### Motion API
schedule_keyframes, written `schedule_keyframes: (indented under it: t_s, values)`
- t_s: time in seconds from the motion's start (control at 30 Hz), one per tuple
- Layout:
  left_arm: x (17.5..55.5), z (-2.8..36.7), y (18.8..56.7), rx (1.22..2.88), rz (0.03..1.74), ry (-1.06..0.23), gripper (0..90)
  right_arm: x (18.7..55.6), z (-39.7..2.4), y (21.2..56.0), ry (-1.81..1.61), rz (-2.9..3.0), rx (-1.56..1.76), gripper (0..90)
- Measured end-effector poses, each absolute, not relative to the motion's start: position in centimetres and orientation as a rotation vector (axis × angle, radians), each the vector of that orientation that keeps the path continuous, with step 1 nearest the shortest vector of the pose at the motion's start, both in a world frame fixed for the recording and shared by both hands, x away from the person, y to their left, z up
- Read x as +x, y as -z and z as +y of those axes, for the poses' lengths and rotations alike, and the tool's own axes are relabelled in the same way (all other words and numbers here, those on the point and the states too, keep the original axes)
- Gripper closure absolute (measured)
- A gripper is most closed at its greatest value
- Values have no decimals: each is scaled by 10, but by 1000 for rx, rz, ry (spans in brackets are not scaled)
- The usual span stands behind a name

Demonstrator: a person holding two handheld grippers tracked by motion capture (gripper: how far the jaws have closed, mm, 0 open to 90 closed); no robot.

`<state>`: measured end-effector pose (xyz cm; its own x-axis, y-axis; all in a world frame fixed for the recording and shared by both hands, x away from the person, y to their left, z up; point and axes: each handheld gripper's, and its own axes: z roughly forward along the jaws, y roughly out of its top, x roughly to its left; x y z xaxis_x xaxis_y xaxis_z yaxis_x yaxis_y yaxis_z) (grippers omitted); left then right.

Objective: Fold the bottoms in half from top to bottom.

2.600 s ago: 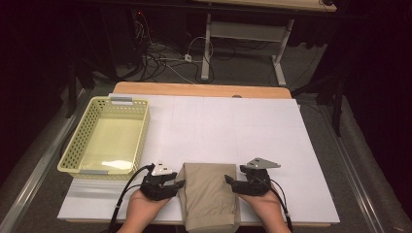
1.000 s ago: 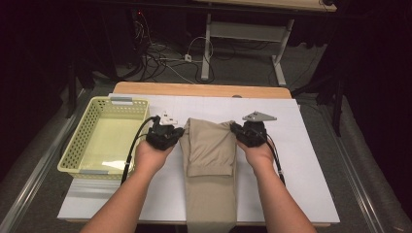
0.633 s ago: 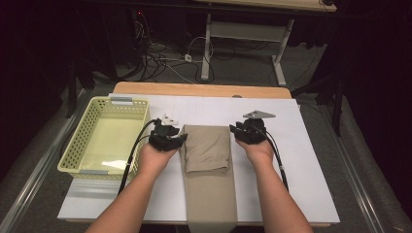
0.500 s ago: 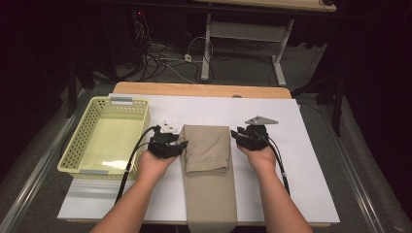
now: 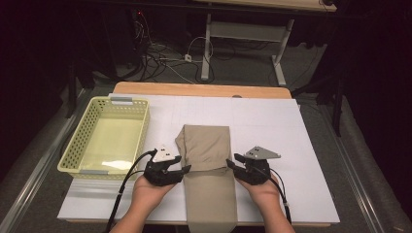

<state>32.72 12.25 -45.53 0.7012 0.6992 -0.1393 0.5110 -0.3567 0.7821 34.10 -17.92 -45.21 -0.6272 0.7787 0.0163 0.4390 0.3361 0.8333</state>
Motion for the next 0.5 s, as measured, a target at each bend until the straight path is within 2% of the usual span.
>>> schedule_keyframes:
  t_s: [0.27,0.4,0.47,0.5]
  values:
    - [338,107,469,2073,927,-262,418,345,-158,463,-1196,2310,1052,441]
    - [344,103,477,2117,952,-219,480,354,-153,475,-1155,2359,1082,432]
    - [344,102,478,2125,959,-224,509,355,-153,478,-1147,2366,1087,452]
    - [344,101,480,2129,946,-235,534,355,-153,481,-1148,2381,1090,493]
